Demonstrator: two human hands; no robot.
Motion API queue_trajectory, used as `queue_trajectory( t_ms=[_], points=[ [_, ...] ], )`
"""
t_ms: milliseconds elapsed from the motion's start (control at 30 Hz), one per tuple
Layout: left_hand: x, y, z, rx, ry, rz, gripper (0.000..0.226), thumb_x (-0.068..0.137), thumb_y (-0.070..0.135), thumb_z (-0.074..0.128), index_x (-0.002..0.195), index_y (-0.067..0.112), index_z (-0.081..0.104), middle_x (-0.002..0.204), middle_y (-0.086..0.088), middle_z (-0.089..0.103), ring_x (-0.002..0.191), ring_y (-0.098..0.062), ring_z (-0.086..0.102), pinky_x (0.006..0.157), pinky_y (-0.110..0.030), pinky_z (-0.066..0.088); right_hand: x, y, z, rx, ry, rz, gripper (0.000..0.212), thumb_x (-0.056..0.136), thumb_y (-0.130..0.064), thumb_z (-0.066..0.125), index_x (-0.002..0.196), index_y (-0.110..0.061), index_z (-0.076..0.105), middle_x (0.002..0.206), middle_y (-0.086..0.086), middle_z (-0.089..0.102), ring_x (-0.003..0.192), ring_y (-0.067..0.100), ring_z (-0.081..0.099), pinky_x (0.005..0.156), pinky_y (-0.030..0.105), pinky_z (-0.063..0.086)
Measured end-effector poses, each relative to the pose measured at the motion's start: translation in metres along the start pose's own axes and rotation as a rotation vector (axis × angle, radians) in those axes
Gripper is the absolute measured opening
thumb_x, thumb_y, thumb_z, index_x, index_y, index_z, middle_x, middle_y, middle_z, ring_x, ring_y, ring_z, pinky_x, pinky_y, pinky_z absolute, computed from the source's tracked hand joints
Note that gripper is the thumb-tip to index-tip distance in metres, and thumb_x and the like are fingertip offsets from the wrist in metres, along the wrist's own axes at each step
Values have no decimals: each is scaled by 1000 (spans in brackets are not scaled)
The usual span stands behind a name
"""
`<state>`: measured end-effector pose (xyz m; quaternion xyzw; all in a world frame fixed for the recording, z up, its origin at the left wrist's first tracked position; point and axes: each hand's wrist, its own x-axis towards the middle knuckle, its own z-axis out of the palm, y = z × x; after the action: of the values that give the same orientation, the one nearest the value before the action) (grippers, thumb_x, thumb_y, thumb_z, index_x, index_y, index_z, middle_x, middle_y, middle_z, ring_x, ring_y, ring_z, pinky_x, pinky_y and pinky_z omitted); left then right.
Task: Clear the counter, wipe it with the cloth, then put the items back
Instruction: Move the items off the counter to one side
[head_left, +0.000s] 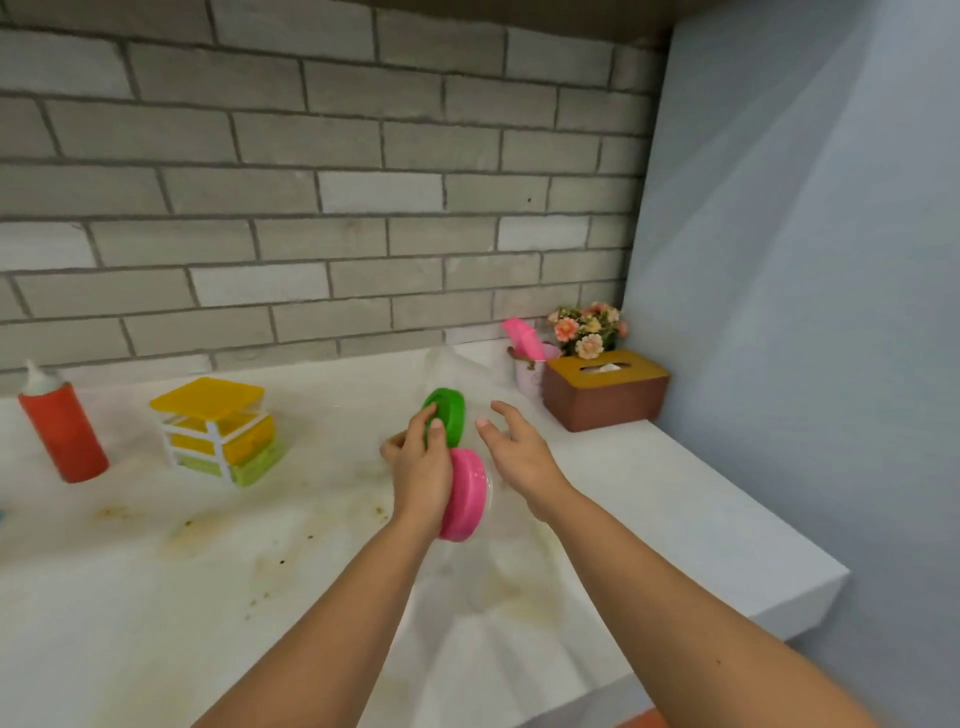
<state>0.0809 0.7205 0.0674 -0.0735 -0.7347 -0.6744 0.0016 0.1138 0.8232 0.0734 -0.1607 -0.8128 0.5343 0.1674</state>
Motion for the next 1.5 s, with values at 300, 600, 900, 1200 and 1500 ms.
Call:
queue_trajectory(
  t_ms=[300, 600, 900, 1200, 1500],
  points=[
    [-7, -9, 141, -210, -176, -237, 45, 90, 40, 55, 119, 5, 54, 114, -15, 62, 93, -26, 62, 71, -32, 50, 23, 69, -135, 104, 41, 52, 45, 98, -40, 39, 139, -20, 41, 140, -3, 44, 125, 10, 41, 103, 26, 32],
    [4, -15, 224, -337, -296, -320, 35, 97, 31, 46, 121, 8, 55, 112, -16, 64, 95, -30, 63, 65, -30, 49, 61, 114, -201, 119, -44, 137, 97, 58, -91, 46, 137, -34, 44, 143, -9, 45, 131, 13, 43, 112, 43, 33],
    [21, -21, 281, -370, -437, -317, 28, 95, 21, 52, 117, 5, 59, 109, -17, 66, 95, -32, 64, 72, -34, 54, 81, 127, -246, 117, -63, 239, 47, 84, -54, 58, 118, -20, 60, 112, 6, 68, 102, 23, 66, 94, 40, 52],
    [30, -40, 325, -291, -510, -416, 25, 94, 18, 53, 108, -2, 59, 99, -17, 65, 82, -25, 62, 71, -35, 52, 105, 148, -280, 171, -67, 453, 26, 98, -33, 41, 98, -15, 61, 78, 4, 68, 62, 13, 65, 63, 25, 52],
    [24, -48, 360, -221, -505, -461, 31, 89, 16, 61, 117, 5, 51, 109, -14, 65, 94, -27, 67, 86, -46, 55, 118, 180, -305, 208, -15, 589, 22, 95, -30, 45, 103, -14, 58, 81, 8, 65, 59, 18, 61, 57, 28, 52]
  ],
)
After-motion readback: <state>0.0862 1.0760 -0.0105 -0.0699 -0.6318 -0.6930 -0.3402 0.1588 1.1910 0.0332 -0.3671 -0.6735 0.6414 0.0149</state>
